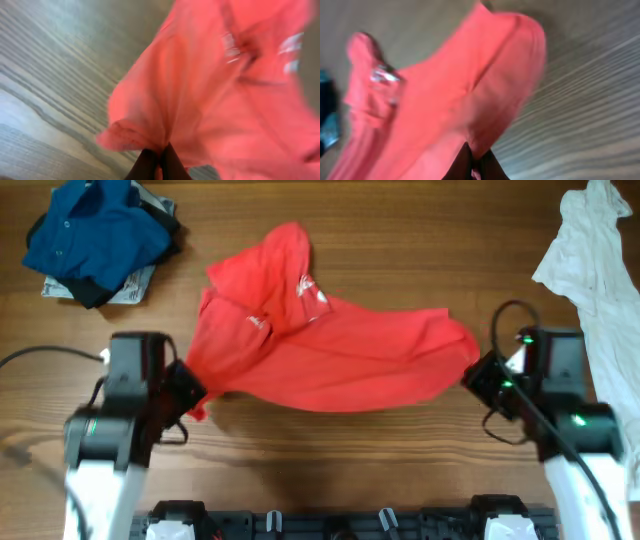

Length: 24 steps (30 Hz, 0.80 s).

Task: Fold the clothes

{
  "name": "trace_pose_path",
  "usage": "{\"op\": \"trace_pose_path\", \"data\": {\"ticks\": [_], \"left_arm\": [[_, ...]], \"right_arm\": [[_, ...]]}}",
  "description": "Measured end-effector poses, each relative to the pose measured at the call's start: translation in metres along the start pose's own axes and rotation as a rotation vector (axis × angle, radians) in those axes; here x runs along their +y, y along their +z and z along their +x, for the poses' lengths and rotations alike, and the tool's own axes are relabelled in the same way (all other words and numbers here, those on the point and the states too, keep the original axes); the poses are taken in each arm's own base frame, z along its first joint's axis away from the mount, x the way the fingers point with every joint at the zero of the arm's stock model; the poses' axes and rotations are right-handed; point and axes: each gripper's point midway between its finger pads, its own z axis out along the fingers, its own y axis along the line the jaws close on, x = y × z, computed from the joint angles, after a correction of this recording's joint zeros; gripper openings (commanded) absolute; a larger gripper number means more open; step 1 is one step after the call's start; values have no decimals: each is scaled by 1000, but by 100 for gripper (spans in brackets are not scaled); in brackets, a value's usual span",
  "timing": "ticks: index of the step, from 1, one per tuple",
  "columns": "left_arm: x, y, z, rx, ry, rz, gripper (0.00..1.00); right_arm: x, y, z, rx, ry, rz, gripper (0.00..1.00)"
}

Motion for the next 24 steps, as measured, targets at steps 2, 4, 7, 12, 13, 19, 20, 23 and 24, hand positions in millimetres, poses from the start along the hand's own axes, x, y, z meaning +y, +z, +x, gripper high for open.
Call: {"op": "trace_pose_path", "data": {"ticks": [2,4,7,12,13,19,20,23,24], "left_arm": [[-10,-51,-13,-147,-5,125,4],[-16,-100,-23,-268,-8,227,4],[-19,-195,-30,-463,-15,394,4],[-22,-302,-37,-677,-22,575,4],[-22,-321,-39,-722,-24,613,4],[-49,-319,-73,-740,-31,612,4],[-67,-300,-95,-705,-31,579,4],[-131,-209,-163,-583,7,475,4],[-149,-178,-181,-554,21,456,4]], "right_arm": [[28,-53,-20,-112,-43,-85,4],[43,-90,-31,-177,-75,-121,4],[73,-167,-52,-336,-133,-203,4],[108,-273,-67,-575,-196,-364,4],[112,-289,-68,-609,-206,-387,4],[124,-256,-111,-600,-187,-289,4],[129,-230,-128,-562,-180,-248,4],[162,-161,-187,-539,-215,-219,4],[174,-140,-203,-538,-236,-233,4]]}}
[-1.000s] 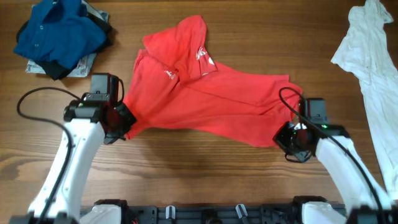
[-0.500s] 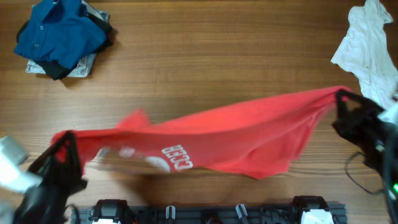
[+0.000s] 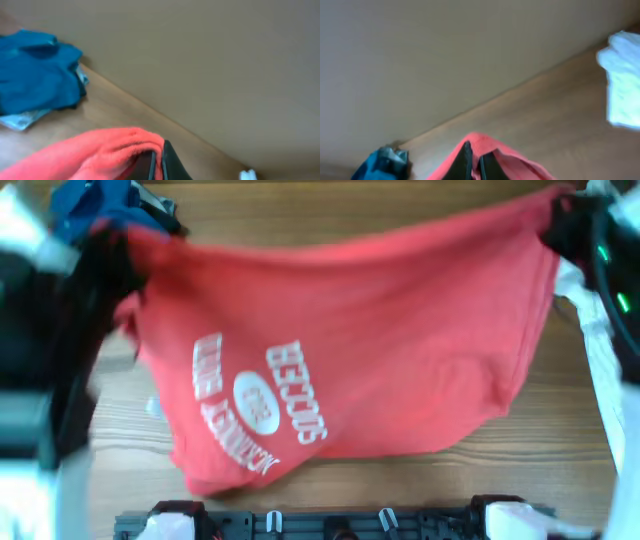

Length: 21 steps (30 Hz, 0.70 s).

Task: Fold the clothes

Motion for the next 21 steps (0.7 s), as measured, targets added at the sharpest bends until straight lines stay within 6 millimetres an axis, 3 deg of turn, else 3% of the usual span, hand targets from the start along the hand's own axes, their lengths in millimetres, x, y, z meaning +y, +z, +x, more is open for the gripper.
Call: {"op": "trace_pose_path", "data": {"ticks": [2,3,5,6,7,8,9,10,11,13,14,16,18,19,20,21], "left_arm": [[4,94,17,92,17,-33,4],[11,132,31,146,25,-60,4],[15,173,39,194,38,-84,4],[-4,189,18,151,52,-39,4],[-25,178,-8,95,67,8,4],[-49,154,-38,24,86,63,4],[-73,123,-69,-61,107,124,4],[-90,87,-92,-128,121,169,6],[-101,46,-107,-177,133,201,6],[-99,-14,-112,-198,145,188,9],[-89,-28,-105,-174,147,149,9],[-57,-18,-71,-26,153,24,7],[-12,21,-13,232,153,-157,4],[21,65,30,419,148,-287,4],[35,85,49,494,147,-340,4],[62,103,84,634,138,-443,4]], "right_arm": [[-3,58,13,72,-21,-12,4],[-5,78,23,120,-15,-21,4],[-4,94,23,154,-2,-52,4],[-4,87,-1,107,7,-73,4],[-5,71,-26,53,10,-79,4],[-5,52,-53,-15,8,-89,4],[-8,22,-86,-105,0,-89,4],[-10,-1,-102,-158,-5,-85,4],[-10,-30,-114,-202,-9,-81,4],[-9,-55,-105,-183,-14,-74,4],[-14,-55,-92,-129,-2,-53,4],[-37,-36,-55,36,50,23,4],[-67,-4,-12,229,94,107,4],[-90,21,21,366,129,161,4],[-101,40,41,432,137,181,4],[-112,52,67,512,144,201,4]]}}
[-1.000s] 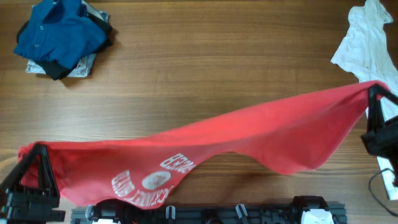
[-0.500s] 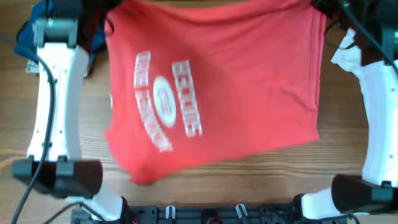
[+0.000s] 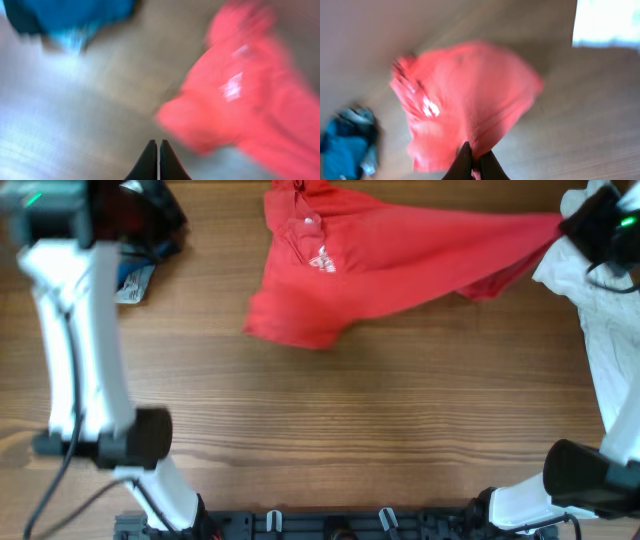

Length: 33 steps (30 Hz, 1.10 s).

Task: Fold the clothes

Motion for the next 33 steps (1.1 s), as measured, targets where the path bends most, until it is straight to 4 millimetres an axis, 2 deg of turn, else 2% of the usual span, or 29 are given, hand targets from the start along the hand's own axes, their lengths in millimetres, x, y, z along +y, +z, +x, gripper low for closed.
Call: {"op": "trace_pose_path", "data": {"ticks": [1,3,4,5,6,8,9,10,11,12,13,14,17,19,24,28,33], "left_arm": [[3,25,7,74,-2,-42,4],[5,77,27,235,-6,-94,10],[5,93,36,290,-7,-103,13],[5,101,42,324,-7,-107,18],[2,110,51,358,1,-107,33],[-13,116,64,381,43,-87,47],[-19,118,69,384,60,-81,47],[-28,122,75,389,88,-71,54],[-44,132,94,412,141,-60,66],[-48,134,100,423,158,-58,67],[-58,146,106,403,183,-34,67],[-61,157,117,419,200,-37,67],[-55,201,166,503,238,-56,67],[-49,217,177,514,242,-58,68],[-52,228,173,477,278,-32,68],[-48,231,171,467,289,-55,64],[-37,259,187,530,290,-107,59]], "right_arm": [[-4,18,10,46,-11,6,4],[-8,55,38,155,-42,17,16],[-7,66,47,185,-58,13,22],[-7,74,54,205,-76,13,45],[-5,81,61,221,-91,11,77],[-6,85,58,205,-95,20,83],[-8,85,57,200,-92,31,84],[-11,85,56,194,-87,49,88],[-15,85,55,187,-78,75,96],[-17,84,56,190,-82,85,99],[-18,84,57,197,-76,91,99],[-21,83,61,213,-73,104,99],[-26,80,71,252,-74,122,99],[-27,79,74,269,-84,127,99],[-30,77,80,294,-112,132,100],[-30,77,81,300,-125,131,99],[-30,77,81,298,-129,130,99]]}}
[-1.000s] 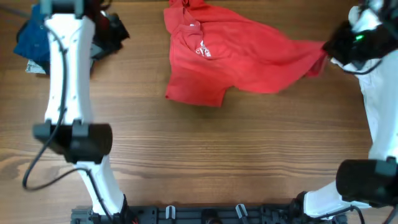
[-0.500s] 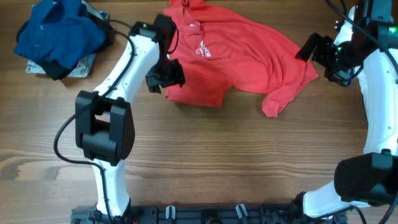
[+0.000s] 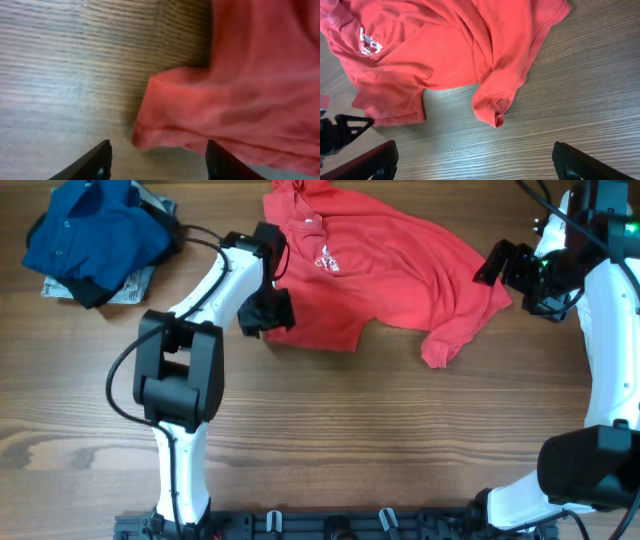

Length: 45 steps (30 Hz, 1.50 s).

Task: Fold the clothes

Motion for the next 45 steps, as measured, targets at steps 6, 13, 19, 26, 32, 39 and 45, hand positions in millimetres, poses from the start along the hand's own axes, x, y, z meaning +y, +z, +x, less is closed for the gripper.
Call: {"op": "trace_pose_path", "data": {"ticks": [6,13,19,26,32,39,45], "left_arm": [[2,15,-1,21,-8,-18,17],[22,12,11,56,-33,-120,4],[111,-9,34,162,-257,-399,4],[163,-17,35,220,-400,-417,4],[154,-16,34,208,-373,-420,4],[155,-16,33,202,-372,-424,4],[154,-16,33,201,-372,-423,4]], "right_arm": [[0,0,-2,-6,-2,-2,99],[0,2,0,0,0,0,99],[0,53,44,160,-15,2,99],[61,114,130,365,-180,-149,100],[85,135,192,470,-278,-111,99],[71,168,189,384,-251,-86,67],[68,183,190,349,-238,-100,30]]}}
